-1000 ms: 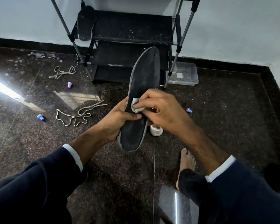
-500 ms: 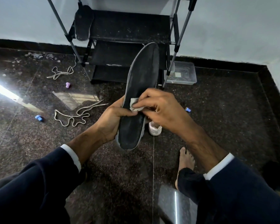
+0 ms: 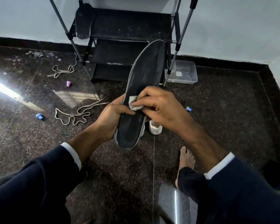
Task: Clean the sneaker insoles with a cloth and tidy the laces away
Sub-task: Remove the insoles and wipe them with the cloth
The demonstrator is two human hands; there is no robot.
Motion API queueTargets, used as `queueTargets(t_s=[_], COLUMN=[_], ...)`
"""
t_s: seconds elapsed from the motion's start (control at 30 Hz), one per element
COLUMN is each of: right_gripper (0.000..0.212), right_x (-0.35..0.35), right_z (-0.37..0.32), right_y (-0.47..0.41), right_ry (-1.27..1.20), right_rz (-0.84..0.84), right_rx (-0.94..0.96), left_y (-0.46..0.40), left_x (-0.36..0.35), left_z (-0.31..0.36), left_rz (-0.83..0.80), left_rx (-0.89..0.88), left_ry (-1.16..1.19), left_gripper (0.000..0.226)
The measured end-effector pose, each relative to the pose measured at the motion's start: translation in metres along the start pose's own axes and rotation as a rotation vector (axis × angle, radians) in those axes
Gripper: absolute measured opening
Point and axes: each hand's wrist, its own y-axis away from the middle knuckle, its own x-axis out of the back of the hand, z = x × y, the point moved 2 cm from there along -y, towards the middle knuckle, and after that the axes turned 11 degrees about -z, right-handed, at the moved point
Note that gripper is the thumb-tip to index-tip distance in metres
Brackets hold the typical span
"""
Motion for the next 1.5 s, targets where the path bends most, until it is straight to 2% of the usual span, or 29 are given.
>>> queueTargets(t_s=[0.13,0.2,0.3,0.43,0.5,0.57,0.63,0.7,0.77,0.83,0.97,1.03,1.1,1.2,1.27,1.33,1.5], right_gripper=[0.023,0.020,0.023,0.022,0.022,0.025,0.026,0.024,0.023,0.024,0.019,0.016,0.020,0.024,0.023,0.025,0.021], right_x=[0.022,0.023,0.012,-0.013,-0.014,-0.004,0.011,0.020,0.019,0.009,-0.020,-0.026,-0.020,-0.002,0.001,-0.008,-0.030], right_z=[0.023,0.023,0.009,-0.018,-0.018,-0.008,0.003,0.010,0.010,0.004,-0.023,-0.029,-0.023,-0.003,0.000,-0.008,-0.032], right_y=[0.013,0.014,0.009,0.002,0.002,0.003,0.007,0.011,0.012,0.009,0.001,0.000,0.000,0.002,0.004,0.003,-0.002], right_ry=[0.028,0.005,0.037,0.068,0.100,0.137,0.162,0.152,0.137,0.123,0.055,0.050,0.084,0.110,0.091,0.032,-0.073], right_rz=[0.241,0.297,0.204,-0.057,-0.099,-0.044,0.095,0.227,0.271,0.185,-0.098,-0.140,-0.076,0.174,0.258,0.215,-0.088], right_rx=[-0.161,-0.195,-0.123,0.060,0.097,0.054,-0.043,-0.111,-0.122,-0.082,0.081,0.125,0.099,-0.035,-0.095,-0.067,0.127], left_y=[-0.001,0.001,0.004,0.003,0.001,-0.001,-0.002,-0.002,-0.001,-0.001,0.000,-0.001,-0.003,-0.005,-0.005,-0.005,-0.002], left_x=[-0.004,-0.005,-0.003,0.001,0.003,0.004,0.002,0.000,0.002,0.005,0.006,0.008,0.007,0.001,-0.003,0.000,0.011], left_z=[-0.002,-0.003,0.001,0.007,0.004,0.003,0.003,0.003,0.002,0.003,0.006,0.007,0.006,0.003,0.001,0.002,0.014], left_rz=[-0.063,-0.056,-0.013,0.036,0.034,0.053,0.050,0.049,0.053,0.041,-0.015,-0.018,-0.016,0.044,0.056,0.063,0.028], left_rx=[0.022,0.029,-0.010,-0.034,-0.019,-0.033,-0.048,-0.037,-0.026,-0.049,-0.061,-0.055,-0.070,-0.107,-0.119,-0.116,-0.154], left_ry=[0.129,0.160,0.170,0.149,0.127,0.124,0.106,0.079,0.068,0.085,0.144,0.174,0.199,0.158,0.122,0.136,0.173], left_gripper=[0.062,0.057,0.033,0.045,0.045,0.039,0.036,0.040,0.043,0.043,0.046,0.049,0.049,0.048,0.047,0.048,0.048])
